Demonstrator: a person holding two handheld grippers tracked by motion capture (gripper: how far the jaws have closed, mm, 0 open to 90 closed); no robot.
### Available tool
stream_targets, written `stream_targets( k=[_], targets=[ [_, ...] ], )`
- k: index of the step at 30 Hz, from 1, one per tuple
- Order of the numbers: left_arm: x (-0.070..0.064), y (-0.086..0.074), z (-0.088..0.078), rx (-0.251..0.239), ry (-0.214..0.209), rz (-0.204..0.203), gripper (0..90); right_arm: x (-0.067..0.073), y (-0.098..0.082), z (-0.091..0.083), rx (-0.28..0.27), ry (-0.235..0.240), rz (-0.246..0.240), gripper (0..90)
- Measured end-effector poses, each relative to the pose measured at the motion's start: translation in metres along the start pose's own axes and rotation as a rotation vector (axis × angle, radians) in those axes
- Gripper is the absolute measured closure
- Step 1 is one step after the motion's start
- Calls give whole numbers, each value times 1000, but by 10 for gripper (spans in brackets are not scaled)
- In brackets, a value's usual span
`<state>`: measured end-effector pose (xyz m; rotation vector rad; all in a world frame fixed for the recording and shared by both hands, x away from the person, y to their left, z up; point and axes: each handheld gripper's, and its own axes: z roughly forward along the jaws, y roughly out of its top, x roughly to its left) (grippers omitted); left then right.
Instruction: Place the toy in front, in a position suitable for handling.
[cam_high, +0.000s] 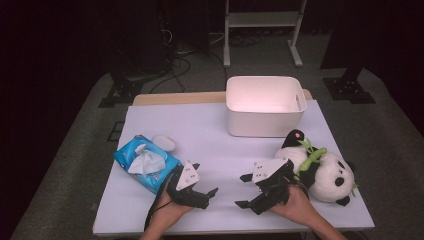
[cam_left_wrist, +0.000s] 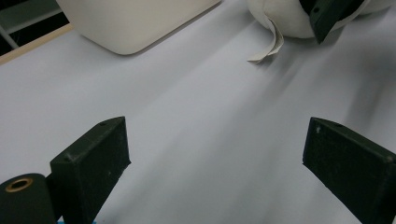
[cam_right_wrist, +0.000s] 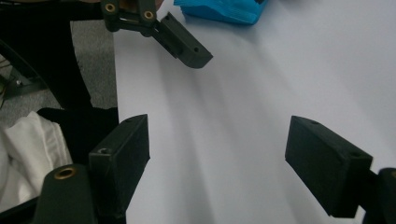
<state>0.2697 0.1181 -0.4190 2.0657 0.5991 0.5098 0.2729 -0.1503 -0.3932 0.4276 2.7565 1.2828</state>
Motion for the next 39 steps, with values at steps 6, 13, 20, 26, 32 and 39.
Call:
stream_targets(
  k=[6, 13, 20, 26, 32, 39],
  targets=[
    [1, -1, 2, 5, -4, -8, 61, 4, 15, -15, 42, 16, -27, 209],
    [2, -1, -1, 1, 3, -13, 60, -3, 27, -36, 52, 23, -34, 209],
    [3, -1, 0, 1, 3, -19, 60, -8, 38, -55, 84, 8, -45, 213],
    [5, -1, -1, 3, 8, -23, 60, -16, 41, -72, 90, -1, -48, 223],
    [4, -1, 0, 3, 8, -17, 60, -19, 45, -87, 99, -22, -64, 222],
    [5, -1, -1, 5, 10, -21, 60, -27, 45, -104, 105, -29, -69, 218]
  ],
)
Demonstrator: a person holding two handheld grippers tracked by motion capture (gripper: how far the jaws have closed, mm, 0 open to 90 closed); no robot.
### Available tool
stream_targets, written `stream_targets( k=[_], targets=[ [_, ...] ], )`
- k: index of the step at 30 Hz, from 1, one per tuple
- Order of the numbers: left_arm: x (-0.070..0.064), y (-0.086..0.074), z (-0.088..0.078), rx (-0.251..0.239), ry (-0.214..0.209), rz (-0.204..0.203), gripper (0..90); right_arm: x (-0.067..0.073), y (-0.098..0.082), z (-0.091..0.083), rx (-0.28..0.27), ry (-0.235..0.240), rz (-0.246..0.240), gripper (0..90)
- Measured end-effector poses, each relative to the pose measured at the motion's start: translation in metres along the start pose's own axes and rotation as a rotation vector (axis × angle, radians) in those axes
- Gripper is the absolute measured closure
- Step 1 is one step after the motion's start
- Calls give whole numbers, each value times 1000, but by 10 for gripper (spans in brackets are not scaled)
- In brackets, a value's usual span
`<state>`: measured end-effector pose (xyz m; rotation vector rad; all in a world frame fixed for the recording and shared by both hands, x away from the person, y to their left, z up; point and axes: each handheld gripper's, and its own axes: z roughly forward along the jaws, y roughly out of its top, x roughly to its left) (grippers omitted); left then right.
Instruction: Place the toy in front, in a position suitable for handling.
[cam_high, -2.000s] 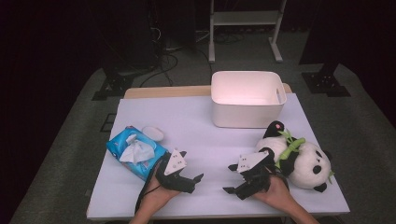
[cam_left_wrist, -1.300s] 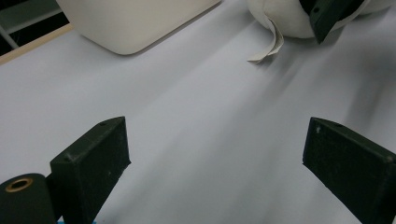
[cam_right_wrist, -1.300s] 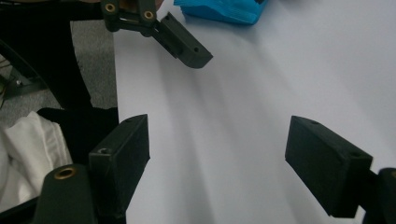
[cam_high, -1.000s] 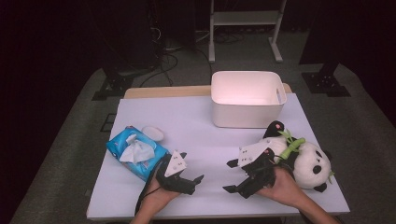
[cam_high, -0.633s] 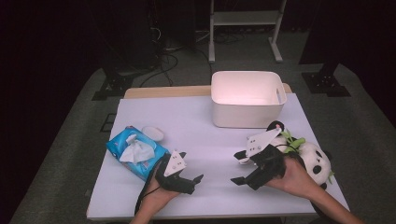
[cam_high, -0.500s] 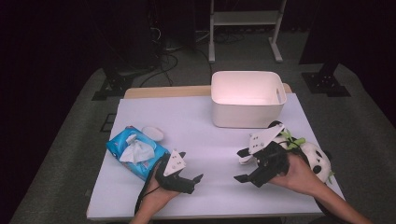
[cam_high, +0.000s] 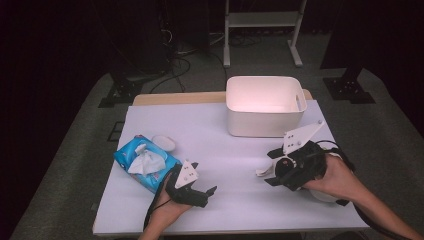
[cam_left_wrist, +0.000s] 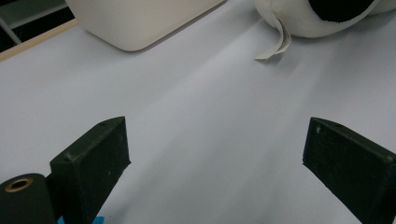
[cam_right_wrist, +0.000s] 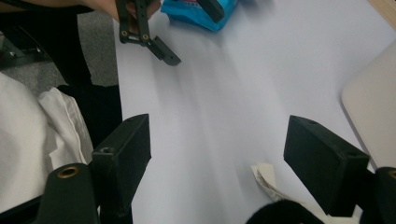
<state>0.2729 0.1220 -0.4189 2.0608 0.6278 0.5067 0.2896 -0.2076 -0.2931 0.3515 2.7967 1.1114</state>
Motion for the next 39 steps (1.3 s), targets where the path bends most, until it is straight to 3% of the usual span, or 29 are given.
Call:
stream_targets(
  k=[29, 39],
  targets=[
    [-1, 1, 1, -5, -12, -8, 60, -35, -34, -51, 24, -99, 65, 224],
    [0, 0, 2, -4, -13, -15, 60, -51, -52, -62, 43, -119, 116, 226]
  ],
)
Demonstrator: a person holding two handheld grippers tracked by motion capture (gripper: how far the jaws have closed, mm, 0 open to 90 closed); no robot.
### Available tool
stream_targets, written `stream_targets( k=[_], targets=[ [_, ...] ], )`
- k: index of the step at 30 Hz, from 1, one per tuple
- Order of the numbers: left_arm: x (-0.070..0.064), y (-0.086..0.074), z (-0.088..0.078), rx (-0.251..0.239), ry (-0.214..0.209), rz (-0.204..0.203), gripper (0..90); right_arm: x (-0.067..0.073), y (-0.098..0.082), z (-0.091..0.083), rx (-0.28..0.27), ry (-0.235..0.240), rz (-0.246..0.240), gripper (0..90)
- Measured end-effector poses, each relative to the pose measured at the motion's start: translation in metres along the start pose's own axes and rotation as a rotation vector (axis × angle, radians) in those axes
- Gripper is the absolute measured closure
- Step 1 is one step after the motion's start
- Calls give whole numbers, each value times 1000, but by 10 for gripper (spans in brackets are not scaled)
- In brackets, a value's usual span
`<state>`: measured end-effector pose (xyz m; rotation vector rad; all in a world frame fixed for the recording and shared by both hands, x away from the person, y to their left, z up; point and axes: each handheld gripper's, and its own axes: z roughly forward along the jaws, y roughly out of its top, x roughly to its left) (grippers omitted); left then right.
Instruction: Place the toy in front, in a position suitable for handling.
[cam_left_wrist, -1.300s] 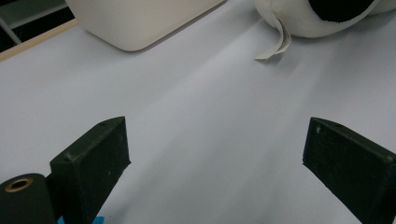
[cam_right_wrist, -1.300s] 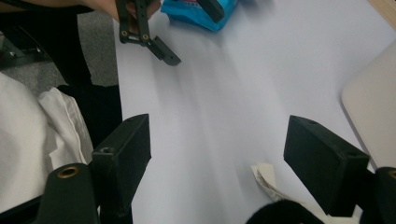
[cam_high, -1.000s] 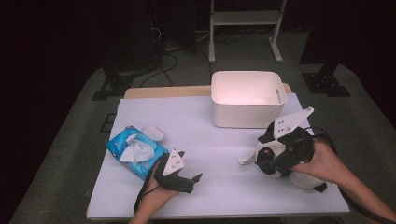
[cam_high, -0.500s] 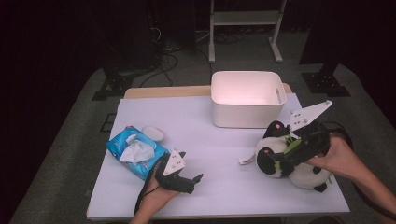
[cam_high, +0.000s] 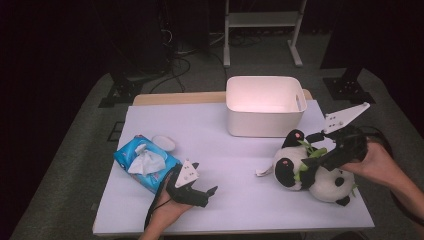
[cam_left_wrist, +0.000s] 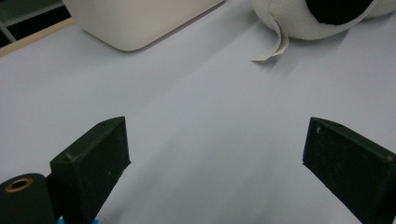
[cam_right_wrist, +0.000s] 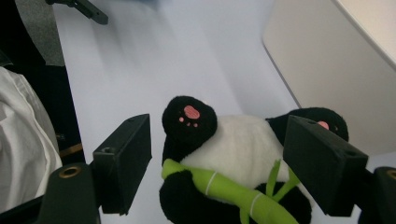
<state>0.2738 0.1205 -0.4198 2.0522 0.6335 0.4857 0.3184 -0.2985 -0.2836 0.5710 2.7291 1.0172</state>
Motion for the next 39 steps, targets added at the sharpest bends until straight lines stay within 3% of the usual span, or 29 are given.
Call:
stream_targets(
  k=[11, 19, 27, 31, 35, 38, 39],
  targets=[
    [0, 0, 1, -1, -4, -9, 60, -10, -14, -2, 39, -23, 16, 227],
    [-1, 0, 2, 3, -9, -6, 60, -27, -31, -4, 65, -45, 67, 228],
    [-1, 0, 3, 2, -8, -6, 60, -36, -42, 5, 104, -49, 93, 255],
    [0, -1, 3, 4, -8, -7, 60, -37, -46, 8, 114, -48, 90, 333],
    [-1, 0, 2, 2, -6, -7, 60, -35, -47, 8, 106, -37, 72, 495],
    [-1, 0, 2, 3, -5, -7, 60, -34, -47, 8, 105, -43, 64, 538],
    [-1, 0, 2, 3, -5, -8, 60, -33, -46, 8, 103, -37, 60, 601]
  ],
)
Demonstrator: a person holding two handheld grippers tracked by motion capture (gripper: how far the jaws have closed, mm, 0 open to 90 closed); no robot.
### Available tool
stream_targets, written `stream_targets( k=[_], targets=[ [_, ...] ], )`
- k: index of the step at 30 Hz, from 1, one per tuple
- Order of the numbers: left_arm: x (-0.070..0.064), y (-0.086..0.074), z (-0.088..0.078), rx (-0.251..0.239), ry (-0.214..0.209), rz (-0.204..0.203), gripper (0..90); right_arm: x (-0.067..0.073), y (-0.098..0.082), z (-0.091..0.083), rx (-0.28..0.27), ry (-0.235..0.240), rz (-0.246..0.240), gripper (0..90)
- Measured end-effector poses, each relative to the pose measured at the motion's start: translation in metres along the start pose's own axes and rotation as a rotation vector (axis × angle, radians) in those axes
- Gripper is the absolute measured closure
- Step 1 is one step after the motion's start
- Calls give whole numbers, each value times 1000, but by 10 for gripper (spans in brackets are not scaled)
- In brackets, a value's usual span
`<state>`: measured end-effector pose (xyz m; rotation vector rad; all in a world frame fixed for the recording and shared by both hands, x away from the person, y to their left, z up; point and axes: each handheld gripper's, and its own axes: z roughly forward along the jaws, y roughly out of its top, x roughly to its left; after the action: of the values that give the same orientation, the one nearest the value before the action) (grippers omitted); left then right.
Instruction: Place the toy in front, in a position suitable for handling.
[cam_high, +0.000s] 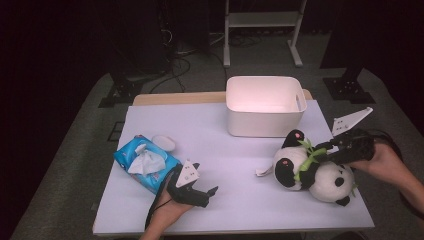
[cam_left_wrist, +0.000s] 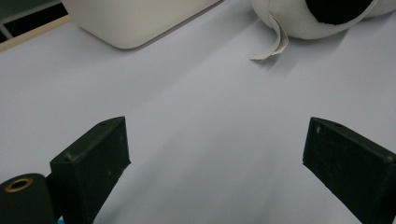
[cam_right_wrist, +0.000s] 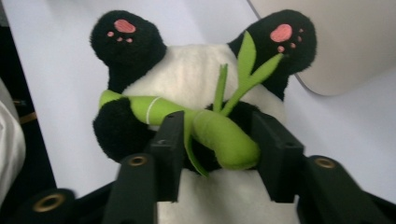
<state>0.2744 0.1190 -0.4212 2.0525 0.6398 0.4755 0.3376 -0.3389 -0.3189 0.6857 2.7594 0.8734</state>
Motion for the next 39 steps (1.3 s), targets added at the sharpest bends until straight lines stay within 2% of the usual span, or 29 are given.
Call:
stream_targets(
  k=[1, 2, 3, 5, 8, 12, 22, 24, 28, 30, 31, 32, 33, 34, 35, 36, 37, 39],
  targets=[
    [0, 0, 0, -1, 0, -1, 60, 0, 0, 0, 0, 0, 0, 601],
    [0, 0, 0, -2, 1, 0, 60, 1, 1, -1, -3, 13, -7, 666],
    [0, 0, 0, -2, 1, 0, 60, 1, 1, -1, -3, 13, -7, 666],
    [0, 0, -1, -5, -1, -4, 60, 1, 3, -1, -5, 31, -20, 738],
    [-1, 1, -2, -10, -2, -2, 60, 1, 6, -1, 13, 42, -35, 752],
    [0, 2, -3, -11, 1, -6, 60, 2, 10, -4, 7, 54, -60, 764],
    [-2, 3, -3, -4, -1, -2, 60, 10, 31, -22, -64, 60, -124, 768],
    [-2, 3, -4, -9, -1, -6, 60, 12, 39, -22, -89, 77, -126, 767],
    [-4, 2, -7, -2, -2, -1, 60, 21, 56, -16, -85, 95, -164, 767],
    [-4, -1, -11, 16, 0, 5, 60, 30, 72, -8, -86, 112, -206, 767],
    [-4, -1, -11, 16, 0, 5, 60, 30, 72, -8, -86, 112, -206, 767],
    [-4, -2, -14, 16, 2, 6, 60, 35, 83, -3, -83, 124, -231, 767],
    [-4, -3, -16, 18, 3, 4, 60, 35, 83, -3, -83, 124, -231, 767],
    [-4, -5, -19, 18, 3, 5, 60, 42, 95, 2, -75, 137, -256, 767],
    [-4, -5, -21, 21, 6, 9, 60, 42, 95, 2, -75, 137, -256, 767],
    [-3, -7, -23, 22, 7, 11, 60, 48, 106, 8, -69, 151, -282, 767],
    [-3, -7, -24, 23, 9, 14, 60, 48, 106, 8, -69, 151, -282, 767],
    [-3, -9, -28, 28, 11, 15, 60, 54, 118, 15, -63, 167, -300, 767]
  ],
)
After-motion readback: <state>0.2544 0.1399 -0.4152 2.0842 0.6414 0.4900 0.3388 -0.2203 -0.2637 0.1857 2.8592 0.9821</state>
